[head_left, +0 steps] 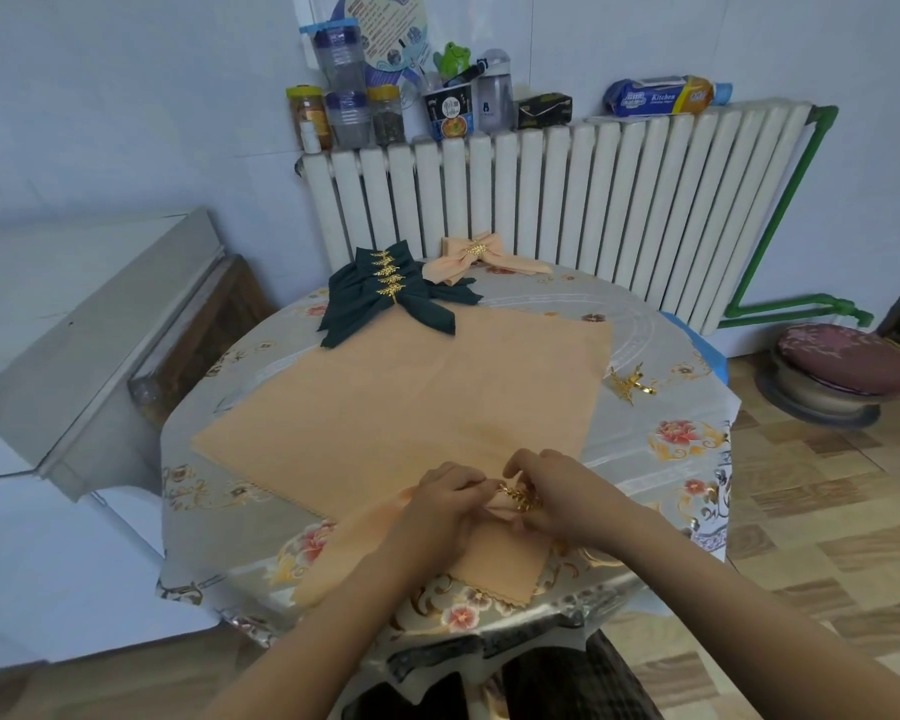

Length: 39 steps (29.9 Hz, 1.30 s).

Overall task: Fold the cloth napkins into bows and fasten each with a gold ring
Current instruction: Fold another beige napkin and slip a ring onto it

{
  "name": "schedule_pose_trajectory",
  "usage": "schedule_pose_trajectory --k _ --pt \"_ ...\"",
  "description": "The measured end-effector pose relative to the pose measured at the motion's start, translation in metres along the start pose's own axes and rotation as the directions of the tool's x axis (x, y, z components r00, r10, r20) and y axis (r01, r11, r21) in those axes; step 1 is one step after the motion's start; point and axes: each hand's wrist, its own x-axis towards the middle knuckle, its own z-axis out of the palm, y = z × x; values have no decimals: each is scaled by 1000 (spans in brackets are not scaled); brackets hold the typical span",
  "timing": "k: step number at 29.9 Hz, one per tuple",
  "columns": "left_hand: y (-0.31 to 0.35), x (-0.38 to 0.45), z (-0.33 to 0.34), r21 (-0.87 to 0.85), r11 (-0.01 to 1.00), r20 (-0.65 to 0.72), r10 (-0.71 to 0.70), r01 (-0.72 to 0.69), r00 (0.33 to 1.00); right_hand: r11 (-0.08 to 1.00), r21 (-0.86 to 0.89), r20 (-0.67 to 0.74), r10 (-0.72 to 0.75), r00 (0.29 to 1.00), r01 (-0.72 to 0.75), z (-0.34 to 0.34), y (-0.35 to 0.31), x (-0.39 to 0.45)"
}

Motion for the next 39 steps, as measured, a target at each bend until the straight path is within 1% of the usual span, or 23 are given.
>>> schedule_pose_trajectory --k 2,6,7,9,12,13,16,18,20,23,24,26,29,30,32,34,36,37,39 --pt "1 -1 -1 -11 1000 -5 -20 20 1000 1000 10 -11 5 1000 -5 2 1 -1" --pt "2 -4 2 -6 999 -7 -39 39 999 958 286 -133 64 989 -23 8 13 -11" --pt "2 -5 2 -12 999 -8 -49 49 999 951 310 -155 60 986 -9 10 16 -12" --pt "1 -4 1 -31 997 2 -69 69 998 958 286 -163 33 986 15 11 17 -10" --pt "0 -3 -1 -60 995 33 -81 82 996 988 148 -138 -16 990 36 11 13 -6" --pt "0 -3 -2 -61 994 44 -87 89 995 991 127 -134 -21 991 38 12 13 -6" --pt "0 -1 -1 -60 994 56 -89 93 994 986 157 -148 -23 989 47 15 16 -9" --pt "0 -1 0 -69 992 66 -104 108 992 989 130 -139 -52 989 71 12 17 -9" --pt "1 -1 0 -126 979 57 -154 160 986 990 87 -99 -98 990 107 5 15 -7" --pt "2 -3 -4 -248 929 58 -270 276 961 981 14 7 -193 981 193 -1 8 -1" --pt "3 -2 -6 -259 919 69 -290 298 954 980 -4 24 -197 980 197 -2 6 1" --pt "5 0 -7 -244 922 103 -285 302 953 989 -5 25 -146 989 147 2 3 1" --pt "8 0 -6 -199 943 121 -248 268 961 995 50 -33 -85 996 87 15 2 -1" --pt "8 0 -6 -192 943 119 -253 272 960 991 107 -76 -73 994 81 19 3 -1" --pt "9 2 -9 -187 927 154 -298 324 942 962 267 -150 -7 989 47 26 5 -4" --pt "11 4 -13 -199 892 252 -353 405 901 927 375 -193 72 978 6 35 10 -9" --pt "11 8 -18 -217 856 353 -379 469 855 934 357 -241 98 966 -5 45 18 -15" --pt "11 13 -21 -185 866 389 -370 465 844 941 339 -282 98 954 3 48 22 -17" --pt "14 23 -22 -29 926 437 -328 377 838 939 343 -334 92 938 30 49 27 -19"
